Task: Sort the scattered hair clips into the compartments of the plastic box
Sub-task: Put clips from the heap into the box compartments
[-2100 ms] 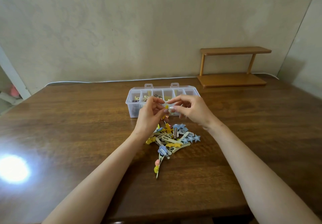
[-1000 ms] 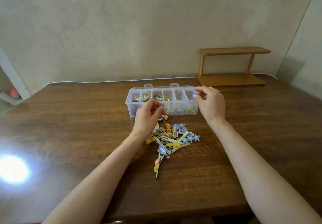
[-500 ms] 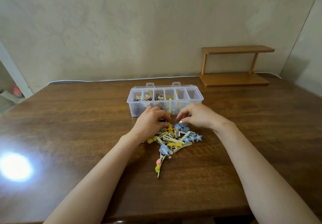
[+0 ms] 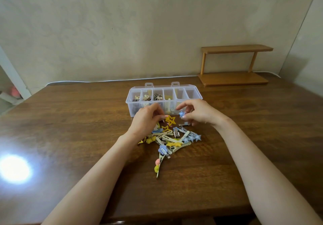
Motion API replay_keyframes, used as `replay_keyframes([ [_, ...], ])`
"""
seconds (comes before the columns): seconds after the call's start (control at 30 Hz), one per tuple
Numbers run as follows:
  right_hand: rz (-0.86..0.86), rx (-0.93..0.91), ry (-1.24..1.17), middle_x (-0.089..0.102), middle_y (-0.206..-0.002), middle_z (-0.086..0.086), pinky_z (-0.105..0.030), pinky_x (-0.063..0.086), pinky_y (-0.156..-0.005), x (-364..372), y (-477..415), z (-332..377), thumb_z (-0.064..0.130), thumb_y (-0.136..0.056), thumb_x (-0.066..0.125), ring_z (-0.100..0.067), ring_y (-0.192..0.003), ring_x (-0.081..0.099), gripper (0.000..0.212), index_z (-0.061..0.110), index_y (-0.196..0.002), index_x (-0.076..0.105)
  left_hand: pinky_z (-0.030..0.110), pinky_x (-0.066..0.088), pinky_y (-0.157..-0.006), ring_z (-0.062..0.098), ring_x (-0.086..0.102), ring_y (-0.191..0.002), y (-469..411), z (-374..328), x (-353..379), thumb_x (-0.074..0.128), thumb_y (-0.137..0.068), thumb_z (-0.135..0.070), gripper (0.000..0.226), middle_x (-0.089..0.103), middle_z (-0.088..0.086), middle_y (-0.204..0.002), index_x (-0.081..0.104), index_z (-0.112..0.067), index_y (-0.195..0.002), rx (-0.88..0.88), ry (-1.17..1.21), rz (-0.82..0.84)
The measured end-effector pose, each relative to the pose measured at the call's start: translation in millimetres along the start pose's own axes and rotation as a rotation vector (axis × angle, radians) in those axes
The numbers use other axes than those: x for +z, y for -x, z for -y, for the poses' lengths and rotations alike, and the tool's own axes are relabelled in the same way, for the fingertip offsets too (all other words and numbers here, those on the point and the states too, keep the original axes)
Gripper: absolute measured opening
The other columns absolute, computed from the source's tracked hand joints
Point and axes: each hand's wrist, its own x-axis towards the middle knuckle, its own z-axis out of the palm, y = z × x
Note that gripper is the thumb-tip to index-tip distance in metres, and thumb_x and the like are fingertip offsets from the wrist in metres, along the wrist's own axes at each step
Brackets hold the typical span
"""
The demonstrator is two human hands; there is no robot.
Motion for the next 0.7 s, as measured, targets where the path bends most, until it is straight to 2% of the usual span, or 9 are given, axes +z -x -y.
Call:
replay_keyframes([
  [0.1,0.007,0.012,-0.119,0.063,-0.088,-0.01,-0.021,0.053,-0.054,-2,1,-1,-0.003,-0.086,0.061,-0.017,-0.066,0.067,0.023,0.012,-0.102,0.067,0.037,0.054,-0.077,0.015,0.064,-0.081,1,1,0,0.063,-0.086,-0.016,0.005,0.067,-0.001,-0.084,0.06,-0.013,-0.087,0.003,0.013,-0.027],
  [0.27,-0.107,0.006,-0.25,0.071,-0.081,-0.01,-0.022,0.053,-0.049,-5,2,0,0.009,-0.081,0.071,-0.018,-0.06,0.068,0.007,0.008,-0.088,0.07,0.035,0.053,-0.078,0.013,0.062,-0.079,1,-1,0,0.061,-0.088,-0.017,0.005,0.065,-0.004,-0.083,0.059,-0.012,-0.089,0.004,0.013,-0.057],
  [0.43,-0.157,0.079,-0.526,0.068,-0.069,-0.008,-0.019,0.051,-0.047,-13,0,-2,0.009,-0.078,0.072,-0.014,-0.055,0.063,0.012,0.0,-0.085,0.068,0.038,0.055,-0.077,0.012,0.066,-0.075,1,-1,0,0.058,-0.09,-0.02,0.008,0.067,-0.005,-0.075,0.057,-0.013,-0.087,0.007,0.051,-0.06],
  [0.7,-0.107,0.03,-0.607,0.068,-0.082,-0.012,-0.025,0.058,-0.057,-14,2,-3,0.002,-0.079,0.067,-0.016,-0.062,0.068,0.01,0.001,-0.089,0.068,0.039,0.054,-0.078,0.013,0.065,-0.081,2,-2,2,0.062,-0.087,-0.017,0.005,0.066,-0.004,-0.082,0.059,-0.014,-0.087,0.014,0.039,-0.018],
])
